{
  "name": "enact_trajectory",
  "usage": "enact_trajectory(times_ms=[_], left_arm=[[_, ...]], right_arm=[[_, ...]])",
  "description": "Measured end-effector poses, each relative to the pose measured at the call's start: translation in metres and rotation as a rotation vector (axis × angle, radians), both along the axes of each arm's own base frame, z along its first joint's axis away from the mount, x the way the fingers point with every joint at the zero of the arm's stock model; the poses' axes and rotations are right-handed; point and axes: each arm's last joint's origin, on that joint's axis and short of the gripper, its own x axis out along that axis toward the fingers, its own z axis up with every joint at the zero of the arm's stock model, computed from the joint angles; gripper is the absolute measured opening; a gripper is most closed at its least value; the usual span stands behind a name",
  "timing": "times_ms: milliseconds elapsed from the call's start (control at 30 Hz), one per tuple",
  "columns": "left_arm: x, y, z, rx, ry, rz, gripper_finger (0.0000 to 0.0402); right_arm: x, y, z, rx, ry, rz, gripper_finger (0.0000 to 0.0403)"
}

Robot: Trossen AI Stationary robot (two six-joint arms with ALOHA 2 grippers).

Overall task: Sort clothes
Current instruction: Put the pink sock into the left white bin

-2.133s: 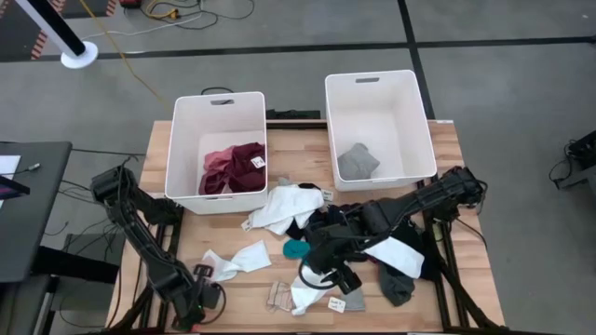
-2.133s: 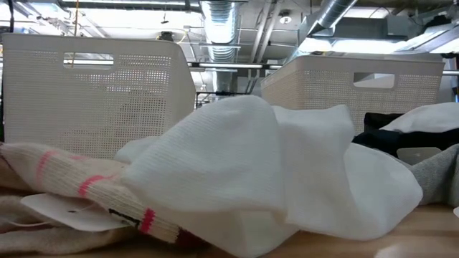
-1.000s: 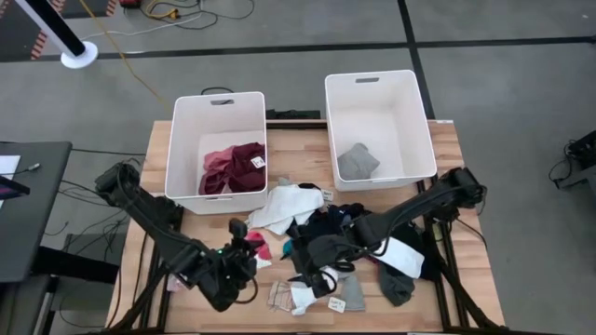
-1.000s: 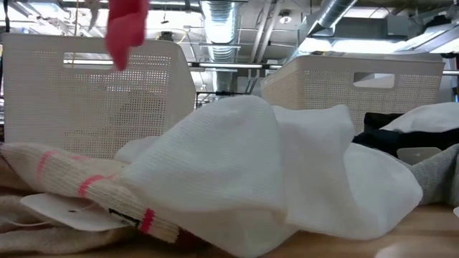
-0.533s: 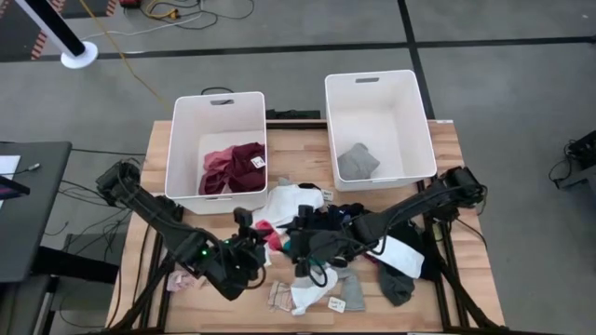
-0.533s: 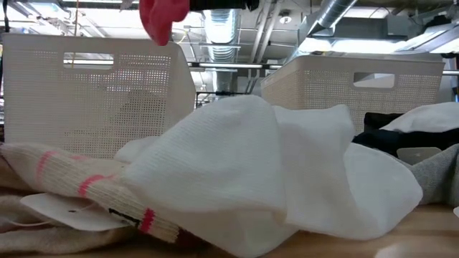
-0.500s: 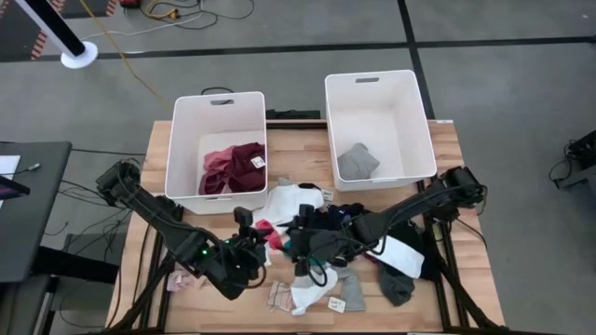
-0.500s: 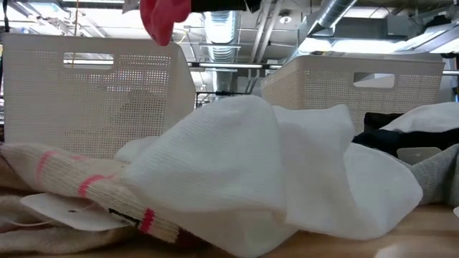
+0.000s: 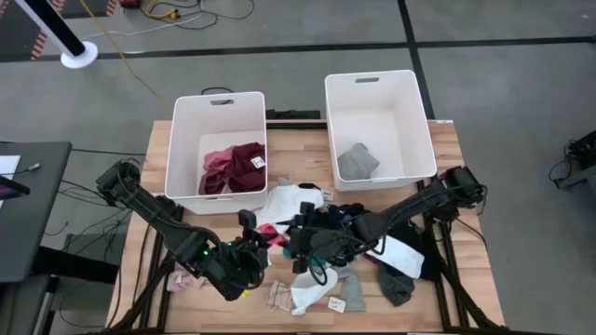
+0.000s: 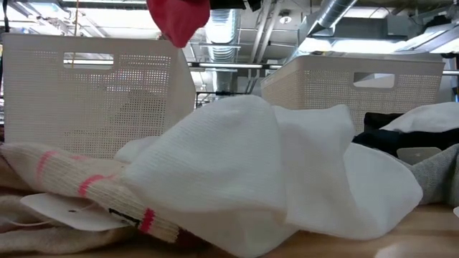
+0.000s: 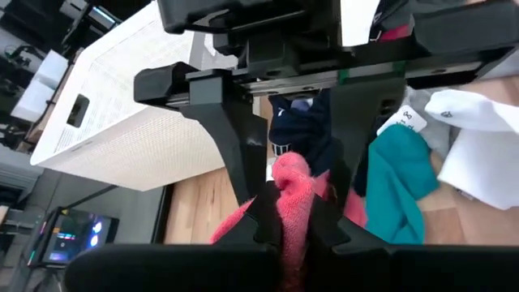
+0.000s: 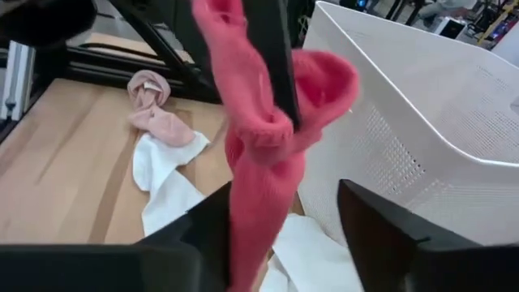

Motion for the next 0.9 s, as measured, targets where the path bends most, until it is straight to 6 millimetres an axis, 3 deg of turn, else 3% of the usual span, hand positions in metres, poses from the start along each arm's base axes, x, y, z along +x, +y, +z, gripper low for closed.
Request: enact_trajectory(times_ms=[367, 600, 767, 900], left_arm=[[0.001, -0.002, 0.000, -0.044, -0.001, -0.024, 0.0015], [-0.010, -0.003, 0.003, -0.066, 0.010, -0.020, 0.0093], [-0.031, 0.000, 0.009, -0.127, 0.020, 0.016, 0.0150], [-0.049, -0.001, 0.007, -0.171, 0.057, 0.051, 0.0168]], right_arm=[[0.000, -0.001, 0.000, -0.053, 0.018, 0.025, 0.0014], [0.000, -0.001, -0.002, -0.065, 0.037, 0.028, 0.0005], [-0.001, -0.001, -0.002, -0.076, 0.046, 0.032, 0.0002], [0.000, -0.003, -0.001, -0.096, 0.046, 0.035, 0.0002]])
